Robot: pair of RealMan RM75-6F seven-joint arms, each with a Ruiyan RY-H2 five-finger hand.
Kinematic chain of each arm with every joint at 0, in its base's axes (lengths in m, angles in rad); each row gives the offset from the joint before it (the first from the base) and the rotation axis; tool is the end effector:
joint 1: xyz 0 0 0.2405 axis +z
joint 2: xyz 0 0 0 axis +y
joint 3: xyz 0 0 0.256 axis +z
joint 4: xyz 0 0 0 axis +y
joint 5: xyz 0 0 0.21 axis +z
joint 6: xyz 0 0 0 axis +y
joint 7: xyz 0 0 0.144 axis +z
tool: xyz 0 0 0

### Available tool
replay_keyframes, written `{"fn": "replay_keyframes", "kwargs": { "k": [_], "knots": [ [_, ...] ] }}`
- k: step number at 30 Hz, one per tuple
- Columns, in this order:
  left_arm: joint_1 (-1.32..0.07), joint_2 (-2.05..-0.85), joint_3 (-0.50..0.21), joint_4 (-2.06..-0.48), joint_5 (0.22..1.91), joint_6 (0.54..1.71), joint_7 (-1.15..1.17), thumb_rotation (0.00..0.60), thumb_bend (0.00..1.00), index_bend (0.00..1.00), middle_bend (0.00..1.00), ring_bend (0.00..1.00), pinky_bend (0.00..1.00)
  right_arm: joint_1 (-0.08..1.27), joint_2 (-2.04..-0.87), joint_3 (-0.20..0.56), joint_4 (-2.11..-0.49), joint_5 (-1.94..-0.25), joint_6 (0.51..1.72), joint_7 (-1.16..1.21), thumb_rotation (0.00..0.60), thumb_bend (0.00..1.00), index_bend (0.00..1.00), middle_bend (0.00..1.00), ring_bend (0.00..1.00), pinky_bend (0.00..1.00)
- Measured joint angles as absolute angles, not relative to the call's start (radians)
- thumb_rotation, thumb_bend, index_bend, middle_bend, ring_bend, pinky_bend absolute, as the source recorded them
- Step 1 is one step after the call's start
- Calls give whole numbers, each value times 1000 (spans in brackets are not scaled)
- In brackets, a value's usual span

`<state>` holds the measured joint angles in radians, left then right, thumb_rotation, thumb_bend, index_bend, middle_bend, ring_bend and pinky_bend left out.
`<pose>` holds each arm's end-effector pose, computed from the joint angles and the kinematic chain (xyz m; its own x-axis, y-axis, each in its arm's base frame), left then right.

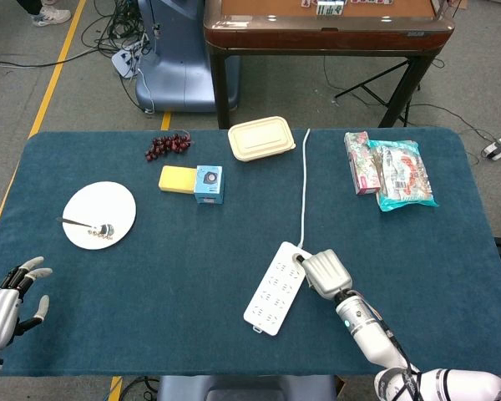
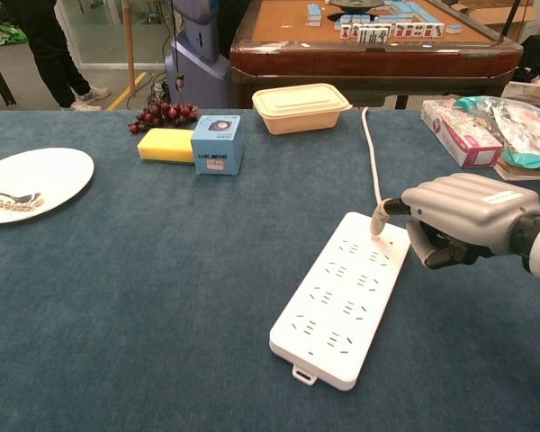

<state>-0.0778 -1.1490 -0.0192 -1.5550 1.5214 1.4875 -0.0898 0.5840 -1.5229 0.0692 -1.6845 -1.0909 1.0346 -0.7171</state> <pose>-0.3204 0.1730 0.1498 0.3399 0.0329 0.9399 0.9405 -0.0179 -0.3395 -0.1736 -0.2699 -0.0257 0.6319 -0.2964 0.7161 -0.7622 -0.4050 0.5050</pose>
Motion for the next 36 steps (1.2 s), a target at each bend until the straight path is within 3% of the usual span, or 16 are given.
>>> {"fn": "replay_keyframes", "kwargs": {
  "k": [28,36],
  "knots": [
    [-76,-1149,-19,-1554,1522,1491,-91,600,483,348,180,178,535,604,-1541,38,-1648,-1073,1034,-694,600,1000,261,1000,1000,1000],
    [-77,-1152,-17,-1552,1524,1487,-86,600,483,348,180,178,535,602,-1509,47,-1706,-1128,1079,-680,600,1000,260,1000,1000,1000]
  ]
}}
